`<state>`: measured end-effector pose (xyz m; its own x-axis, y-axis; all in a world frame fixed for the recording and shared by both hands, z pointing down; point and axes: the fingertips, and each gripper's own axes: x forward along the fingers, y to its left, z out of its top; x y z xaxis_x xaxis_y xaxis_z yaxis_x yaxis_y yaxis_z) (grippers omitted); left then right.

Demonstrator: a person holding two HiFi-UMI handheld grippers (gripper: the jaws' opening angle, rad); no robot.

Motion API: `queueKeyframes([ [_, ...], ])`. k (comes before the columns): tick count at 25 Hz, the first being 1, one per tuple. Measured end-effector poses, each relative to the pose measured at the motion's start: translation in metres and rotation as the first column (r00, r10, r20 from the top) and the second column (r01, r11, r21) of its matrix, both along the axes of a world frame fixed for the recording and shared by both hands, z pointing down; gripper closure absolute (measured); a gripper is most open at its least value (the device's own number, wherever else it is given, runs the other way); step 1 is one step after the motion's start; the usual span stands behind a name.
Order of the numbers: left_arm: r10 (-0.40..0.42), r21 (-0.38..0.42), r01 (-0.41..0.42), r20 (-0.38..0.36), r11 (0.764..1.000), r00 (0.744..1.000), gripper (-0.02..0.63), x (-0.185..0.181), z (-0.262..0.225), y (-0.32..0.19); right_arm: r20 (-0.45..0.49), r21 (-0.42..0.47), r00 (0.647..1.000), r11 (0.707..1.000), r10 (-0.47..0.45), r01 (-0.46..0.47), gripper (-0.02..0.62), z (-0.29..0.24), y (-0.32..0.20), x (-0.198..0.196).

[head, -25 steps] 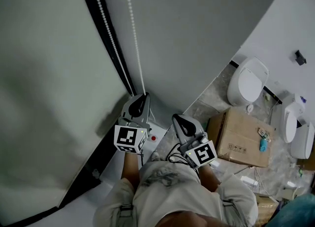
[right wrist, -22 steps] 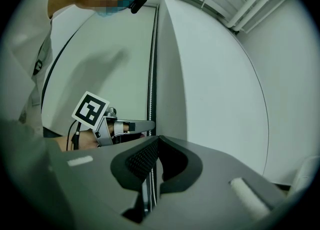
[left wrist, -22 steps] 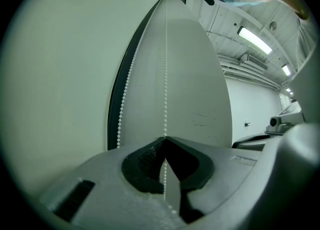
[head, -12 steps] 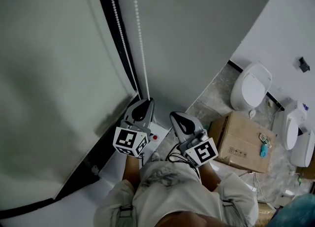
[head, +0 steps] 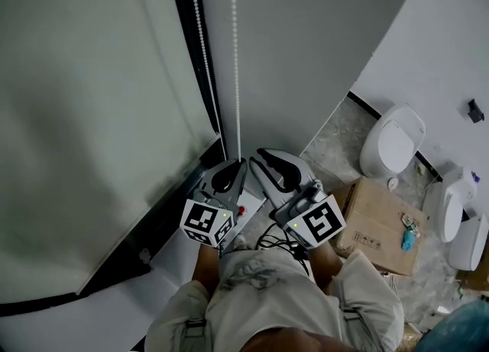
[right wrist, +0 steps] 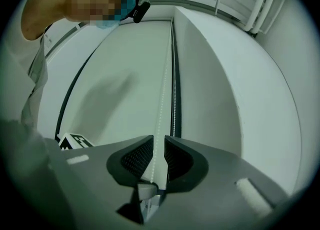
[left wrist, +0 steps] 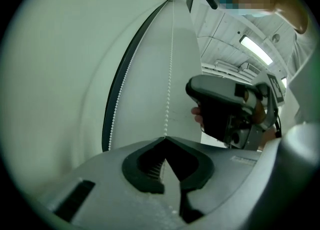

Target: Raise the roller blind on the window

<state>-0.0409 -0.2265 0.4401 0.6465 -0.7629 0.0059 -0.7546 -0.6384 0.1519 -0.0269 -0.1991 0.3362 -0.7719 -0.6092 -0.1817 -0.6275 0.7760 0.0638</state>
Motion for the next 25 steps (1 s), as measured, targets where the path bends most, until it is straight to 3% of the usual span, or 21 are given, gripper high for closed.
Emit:
queueKeyframes([
  [15, -0.003, 0.002, 0.003, 0.011, 1.000, 1.000, 0.597, 0.009, 0.004, 0.028, -0.034, 0.023, 0.996, 0.996, -0.087, 0.088, 0.493, -0.047, 0.000, -0.021],
  [18, -0.003, 0.000, 0.003, 0.010, 1.000, 1.000, 0.597, 0.010, 0.002, 0.031, -0.048, 0.017, 0.994, 0.995, -0.098, 0.099, 0.566, -0.051, 0.001, -0.023],
  [25, 0.004, -0.014, -0.004, 0.005, 1.000, 1.000, 0.597, 0.014, -0.006, 0.033, -0.026, -0.007, 0.994, 0.994, -0.106, 0.106, 0.581, -0.058, 0.003, -0.020],
])
